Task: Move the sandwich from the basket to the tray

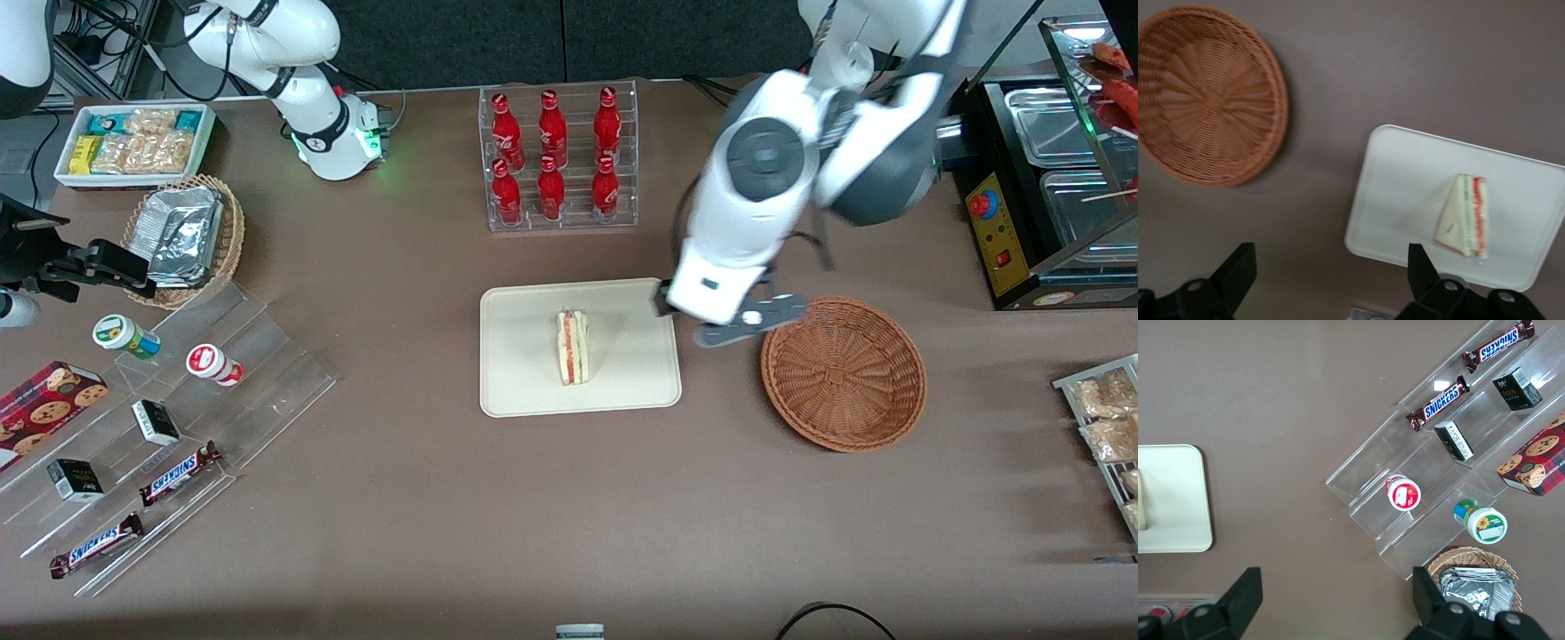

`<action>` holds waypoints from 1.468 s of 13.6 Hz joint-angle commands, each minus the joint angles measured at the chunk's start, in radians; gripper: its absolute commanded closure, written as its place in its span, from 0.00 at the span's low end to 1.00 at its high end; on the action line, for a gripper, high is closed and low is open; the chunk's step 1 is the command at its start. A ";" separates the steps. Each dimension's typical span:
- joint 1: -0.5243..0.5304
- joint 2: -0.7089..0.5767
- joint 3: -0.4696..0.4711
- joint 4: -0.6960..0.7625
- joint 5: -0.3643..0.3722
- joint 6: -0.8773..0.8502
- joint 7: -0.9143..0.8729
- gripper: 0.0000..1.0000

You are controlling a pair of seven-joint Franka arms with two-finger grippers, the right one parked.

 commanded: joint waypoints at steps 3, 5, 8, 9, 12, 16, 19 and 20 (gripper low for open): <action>0.174 -0.108 -0.009 -0.038 -0.004 -0.117 0.278 0.00; 0.258 -0.128 -0.009 -0.038 -0.003 -0.147 0.416 0.00; 0.358 -0.165 -0.010 -0.045 -0.003 -0.174 0.567 0.00; 0.380 -0.185 -0.009 -0.057 -0.003 -0.176 0.608 0.00; 0.435 -0.251 -0.009 -0.116 -0.004 -0.174 0.707 0.00; 0.435 -0.275 -0.006 -0.113 -0.013 -0.193 0.701 0.00; 0.433 -0.257 -0.006 -0.070 -0.016 -0.193 0.707 0.00; 0.433 -0.252 -0.001 -0.059 -0.016 -0.193 0.705 0.00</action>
